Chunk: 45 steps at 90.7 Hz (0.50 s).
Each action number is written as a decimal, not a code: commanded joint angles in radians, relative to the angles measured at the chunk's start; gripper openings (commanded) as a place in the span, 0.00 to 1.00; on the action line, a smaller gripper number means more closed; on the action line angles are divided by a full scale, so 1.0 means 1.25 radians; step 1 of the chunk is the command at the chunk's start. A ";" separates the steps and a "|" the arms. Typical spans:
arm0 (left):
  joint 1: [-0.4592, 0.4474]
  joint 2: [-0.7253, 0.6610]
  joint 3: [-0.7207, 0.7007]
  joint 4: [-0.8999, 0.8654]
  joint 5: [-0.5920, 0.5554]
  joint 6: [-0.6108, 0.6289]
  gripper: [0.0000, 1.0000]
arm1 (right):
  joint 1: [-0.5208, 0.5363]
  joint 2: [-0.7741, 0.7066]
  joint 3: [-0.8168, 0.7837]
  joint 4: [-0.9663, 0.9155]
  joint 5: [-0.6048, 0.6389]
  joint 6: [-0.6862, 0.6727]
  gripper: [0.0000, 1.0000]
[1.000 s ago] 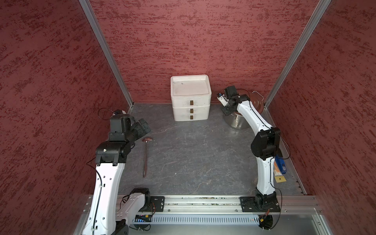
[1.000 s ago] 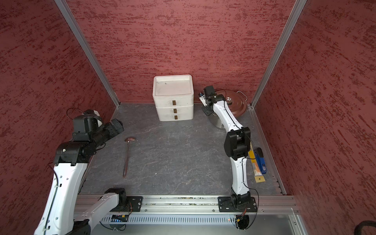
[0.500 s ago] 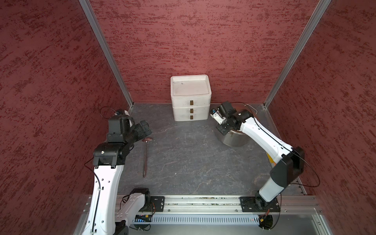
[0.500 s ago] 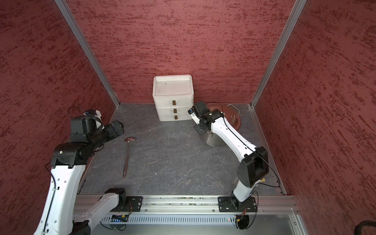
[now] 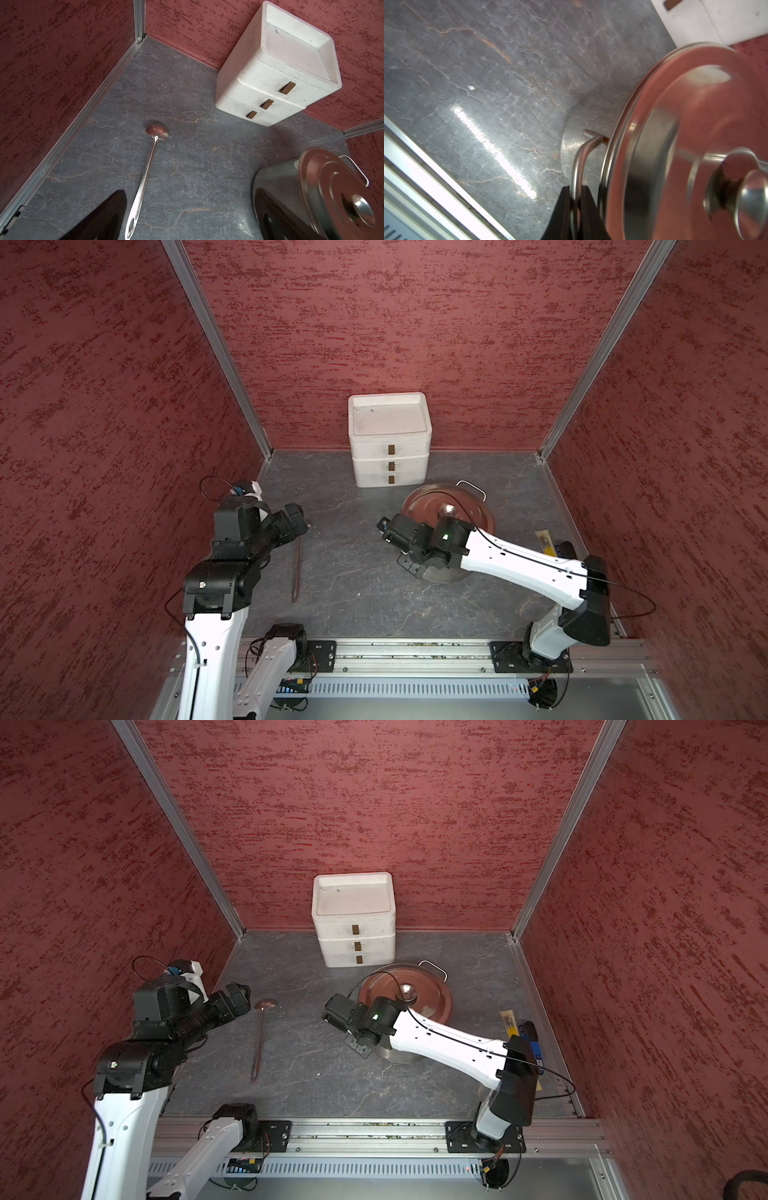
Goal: Stir the soup with a spoon
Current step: Move the pan to the center of the board.
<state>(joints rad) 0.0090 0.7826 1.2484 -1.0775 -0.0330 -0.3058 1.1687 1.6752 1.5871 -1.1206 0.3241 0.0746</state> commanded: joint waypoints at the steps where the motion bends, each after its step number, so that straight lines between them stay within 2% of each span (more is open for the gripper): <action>1: -0.003 -0.003 0.004 -0.002 -0.003 0.025 1.00 | 0.069 0.038 0.099 0.053 0.039 0.029 0.00; 19: -0.002 -0.017 0.009 -0.018 -0.035 0.022 1.00 | 0.129 0.103 0.166 0.044 0.021 0.031 0.00; 37: -0.002 -0.026 -0.004 -0.020 -0.044 -0.002 1.00 | 0.143 0.111 0.156 0.024 0.009 0.043 0.00; 45: -0.002 -0.024 -0.014 -0.013 -0.025 -0.012 1.00 | 0.143 0.104 0.147 0.023 0.005 0.044 0.08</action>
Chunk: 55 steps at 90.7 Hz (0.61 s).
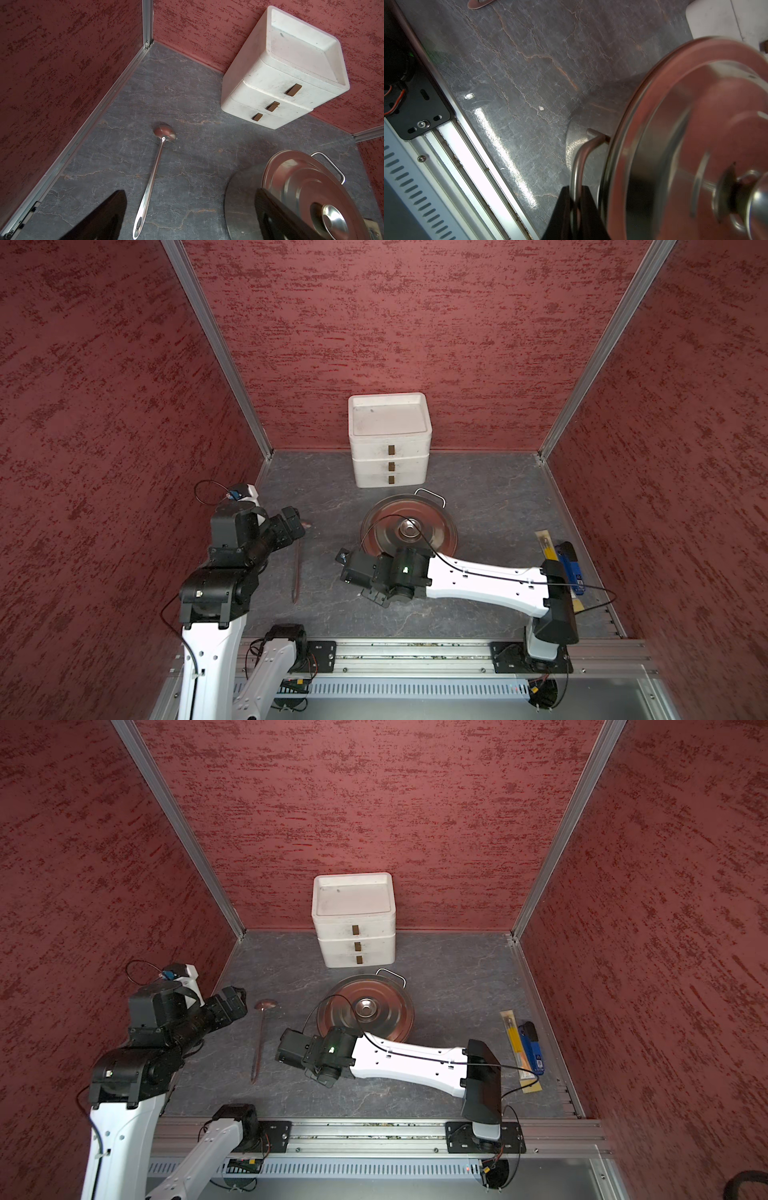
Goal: Stir the soup with a spoon
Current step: Move the pan to the center of the board, then pick up the lid from the pan.
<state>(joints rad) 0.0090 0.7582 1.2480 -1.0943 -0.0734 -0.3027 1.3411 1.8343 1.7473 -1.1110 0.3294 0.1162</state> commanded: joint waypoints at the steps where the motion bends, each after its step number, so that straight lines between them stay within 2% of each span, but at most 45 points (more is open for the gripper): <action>1: -0.002 -0.004 -0.015 0.001 0.010 -0.016 1.00 | 0.006 -0.025 0.018 0.015 -0.001 0.011 0.10; 13: -0.002 0.004 -0.031 0.003 0.037 -0.039 1.00 | 0.006 -0.047 0.009 0.035 -0.015 0.000 0.37; 32: 0.000 0.007 -0.063 0.007 0.058 -0.074 1.00 | 0.001 -0.112 0.007 0.071 -0.027 -0.021 0.66; 43: 0.004 0.011 -0.067 0.007 0.059 -0.075 1.00 | -0.059 -0.167 -0.011 0.078 -0.046 0.023 0.78; 55: 0.003 0.022 -0.068 0.000 0.085 -0.078 1.00 | -0.175 -0.216 -0.057 0.091 -0.086 0.067 0.86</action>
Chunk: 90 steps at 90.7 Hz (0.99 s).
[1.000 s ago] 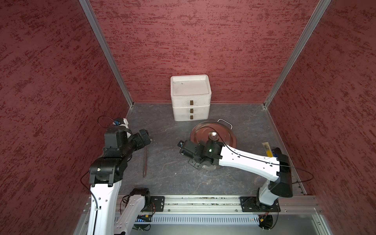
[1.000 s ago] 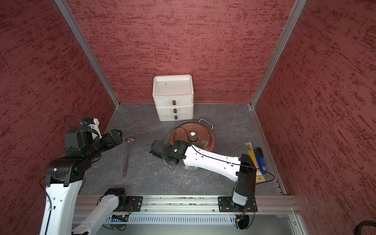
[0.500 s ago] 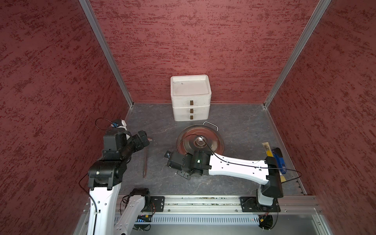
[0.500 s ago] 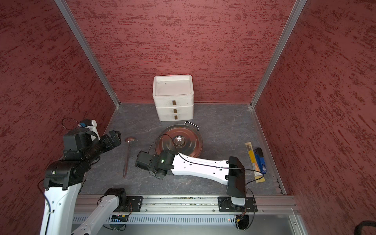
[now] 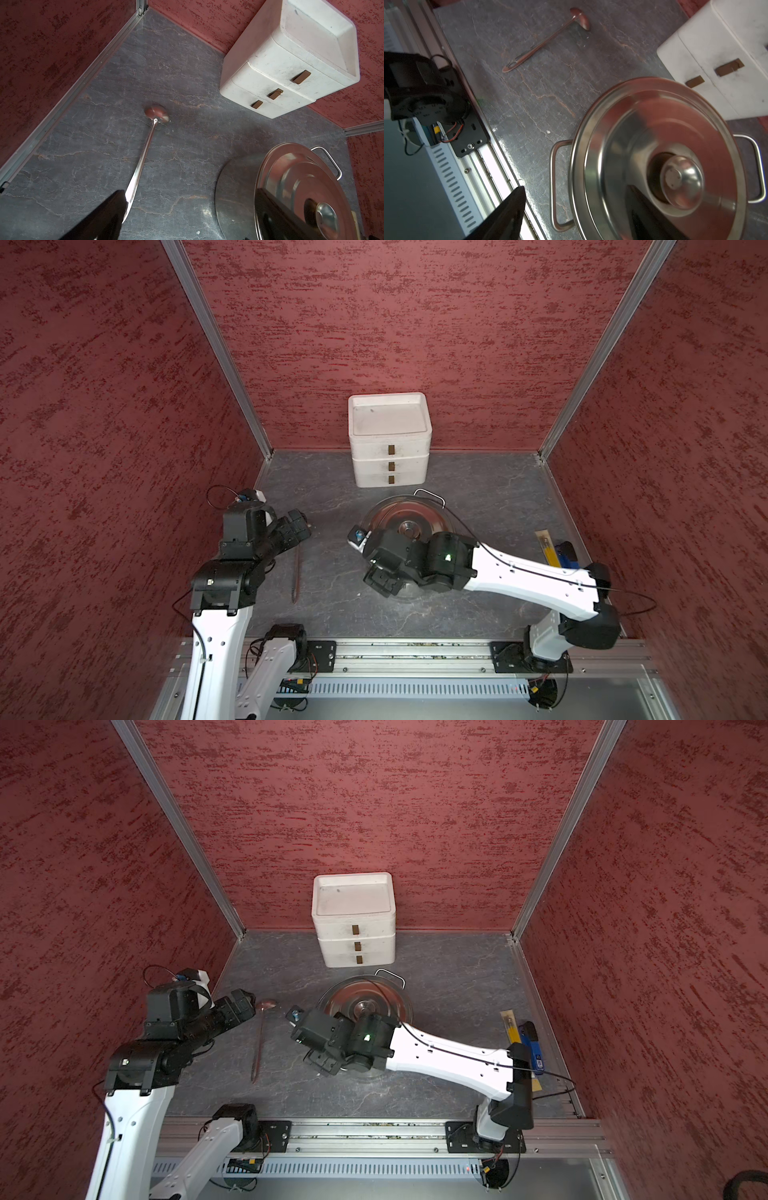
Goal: Stir the soup with a spoon
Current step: Pick up the lid from the pan.
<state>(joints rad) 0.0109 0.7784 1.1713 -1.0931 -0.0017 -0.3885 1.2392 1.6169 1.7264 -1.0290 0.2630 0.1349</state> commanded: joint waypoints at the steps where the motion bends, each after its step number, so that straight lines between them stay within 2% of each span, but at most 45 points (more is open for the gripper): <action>1: 0.002 0.006 -0.007 -0.003 0.029 -0.010 1.00 | -0.103 -0.046 -0.046 0.027 -0.036 0.054 0.87; 11: 0.002 0.017 -0.020 -0.029 0.054 -0.018 1.00 | -0.191 -0.061 -0.089 0.049 -0.086 0.044 0.90; 21: 0.002 0.026 -0.034 -0.052 0.064 -0.019 1.00 | -0.237 -0.052 -0.112 0.071 -0.125 0.020 0.91; 48: 0.002 0.032 -0.037 -0.053 0.096 -0.023 1.00 | -0.259 0.007 -0.123 0.098 -0.168 -0.038 0.94; 80: 0.001 0.035 -0.040 -0.050 0.088 -0.018 1.00 | -0.271 0.039 -0.154 0.094 -0.144 -0.059 0.83; 90: 0.002 0.040 -0.040 -0.045 0.093 -0.019 1.00 | -0.271 0.043 -0.166 0.089 -0.129 -0.063 0.76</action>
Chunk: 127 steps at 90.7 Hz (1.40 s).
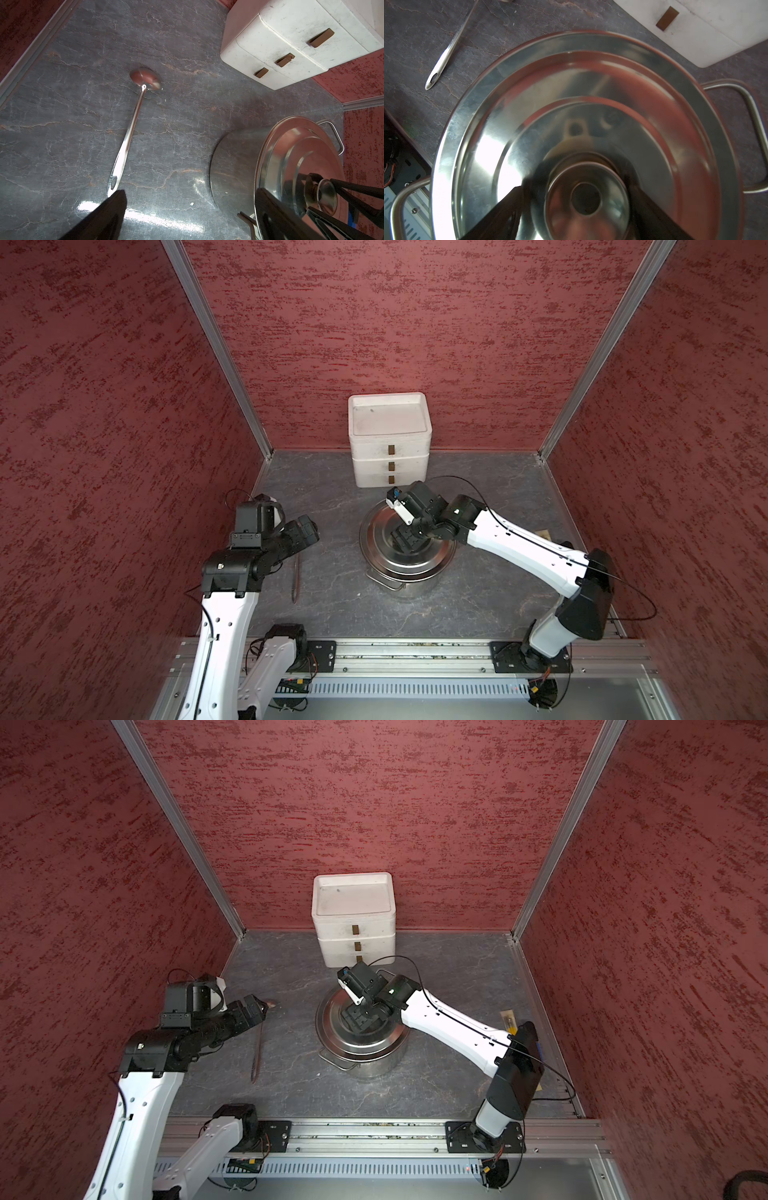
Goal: Stir the soup with a spoon
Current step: Pick up the lid from the pan, then place the lid at the center of the board.
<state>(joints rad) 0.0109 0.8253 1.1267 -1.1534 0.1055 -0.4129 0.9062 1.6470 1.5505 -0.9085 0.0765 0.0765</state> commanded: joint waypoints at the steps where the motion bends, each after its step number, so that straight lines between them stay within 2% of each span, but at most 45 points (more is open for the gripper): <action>1: 0.002 0.003 -0.004 0.004 0.007 0.000 1.00 | -0.005 0.019 -0.026 -0.008 0.020 -0.016 0.75; 12: 0.002 0.005 -0.002 0.004 0.002 0.003 1.00 | -0.004 0.016 -0.026 -0.025 0.037 -0.019 0.62; 33: 0.002 0.002 -0.007 0.002 -0.004 0.001 1.00 | -0.005 -0.011 -0.037 -0.033 0.055 -0.037 0.46; 49: 0.002 0.001 -0.004 -0.006 -0.027 -0.002 1.00 | -0.005 -0.039 -0.001 -0.020 0.064 -0.028 0.25; 74: 0.003 0.000 -0.009 -0.047 -0.100 -0.016 1.00 | -0.068 -0.132 0.126 0.011 -0.050 -0.003 0.21; 84: 0.003 0.001 -0.008 -0.056 -0.109 -0.023 1.00 | -0.137 -0.187 0.154 0.016 -0.063 0.016 0.21; 99: 0.003 -0.002 -0.006 -0.074 -0.122 -0.039 1.00 | -0.308 -0.220 0.151 -0.003 -0.043 0.013 0.20; 114: 0.004 -0.001 -0.012 -0.084 -0.131 -0.061 1.00 | -0.531 -0.172 0.084 0.051 -0.061 -0.015 0.20; 127: 0.004 0.014 -0.027 -0.095 -0.131 -0.091 1.00 | -0.657 -0.047 0.049 0.135 -0.095 0.002 0.20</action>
<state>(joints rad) 0.0116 0.8330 1.1172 -1.2491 -0.0395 -0.4866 0.1696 1.4849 1.6466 -0.8551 -0.0002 0.0715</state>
